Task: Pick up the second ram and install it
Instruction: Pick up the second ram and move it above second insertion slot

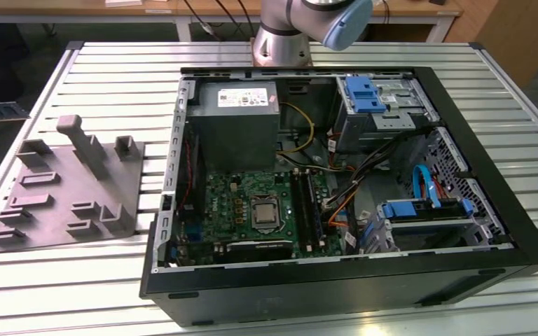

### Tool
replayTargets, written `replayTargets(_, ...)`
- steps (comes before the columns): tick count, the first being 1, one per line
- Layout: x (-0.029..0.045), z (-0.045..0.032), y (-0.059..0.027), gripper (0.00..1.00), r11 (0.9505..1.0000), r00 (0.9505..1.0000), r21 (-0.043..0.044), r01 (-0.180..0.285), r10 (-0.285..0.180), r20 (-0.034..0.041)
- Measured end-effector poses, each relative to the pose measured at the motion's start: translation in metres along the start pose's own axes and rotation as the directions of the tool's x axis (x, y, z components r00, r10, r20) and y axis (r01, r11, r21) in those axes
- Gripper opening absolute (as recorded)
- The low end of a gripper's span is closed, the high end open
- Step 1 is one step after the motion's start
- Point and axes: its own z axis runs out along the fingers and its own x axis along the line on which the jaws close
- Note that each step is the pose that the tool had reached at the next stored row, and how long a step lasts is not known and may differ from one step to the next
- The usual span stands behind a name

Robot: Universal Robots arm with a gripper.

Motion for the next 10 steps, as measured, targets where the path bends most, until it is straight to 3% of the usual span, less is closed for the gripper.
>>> replayTargets(6,-0.0010,-0.0066,0.0000,0.14,1.0000,1.0000,0.0004,0.000,0.000,0.0071)
replayTargets(10,-0.0010,-0.0072,0.0000,0.14,1.0000,1.0000,0.0005,0.000,0.000,0.0078)
